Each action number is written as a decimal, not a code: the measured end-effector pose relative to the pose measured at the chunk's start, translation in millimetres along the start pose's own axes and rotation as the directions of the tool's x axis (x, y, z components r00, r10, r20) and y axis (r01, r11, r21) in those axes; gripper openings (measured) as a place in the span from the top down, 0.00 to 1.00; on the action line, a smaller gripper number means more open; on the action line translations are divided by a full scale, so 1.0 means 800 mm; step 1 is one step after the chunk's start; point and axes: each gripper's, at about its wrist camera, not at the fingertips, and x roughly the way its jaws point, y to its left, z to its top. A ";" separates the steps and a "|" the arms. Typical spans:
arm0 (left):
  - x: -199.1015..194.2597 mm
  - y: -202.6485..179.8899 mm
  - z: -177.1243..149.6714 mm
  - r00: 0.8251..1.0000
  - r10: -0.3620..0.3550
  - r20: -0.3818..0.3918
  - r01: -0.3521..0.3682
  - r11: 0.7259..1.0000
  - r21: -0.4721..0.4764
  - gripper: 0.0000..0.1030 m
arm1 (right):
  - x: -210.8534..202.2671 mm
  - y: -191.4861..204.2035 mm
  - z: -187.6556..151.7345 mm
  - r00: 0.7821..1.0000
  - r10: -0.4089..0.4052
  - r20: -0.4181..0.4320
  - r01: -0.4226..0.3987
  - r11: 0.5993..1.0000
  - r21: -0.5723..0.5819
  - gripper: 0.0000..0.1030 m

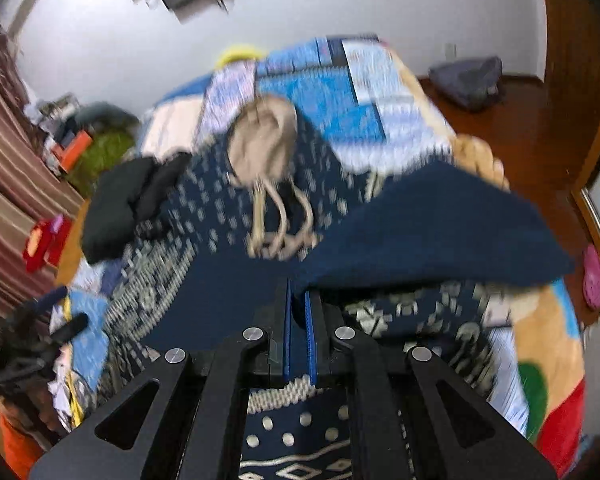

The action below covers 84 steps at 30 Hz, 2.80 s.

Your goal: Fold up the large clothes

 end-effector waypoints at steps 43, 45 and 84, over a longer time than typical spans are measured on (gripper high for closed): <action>0.041 -0.018 0.006 0.998 -0.007 -0.056 0.006 1.000 -0.017 0.10 | 0.005 -0.255 0.025 0.989 -0.143 0.042 0.089 0.789 0.608 0.94; 0.038 -0.014 0.006 0.999 -0.002 -0.048 0.001 1.000 -0.019 0.10 | -0.017 -0.238 0.038 0.982 -0.166 0.094 0.086 0.826 0.557 0.95; -0.042 0.126 -0.043 0.993 0.119 0.008 -0.115 0.971 -0.211 0.10 | 0.093 0.224 -0.031 0.949 0.064 -0.308 -0.177 0.919 -0.353 0.80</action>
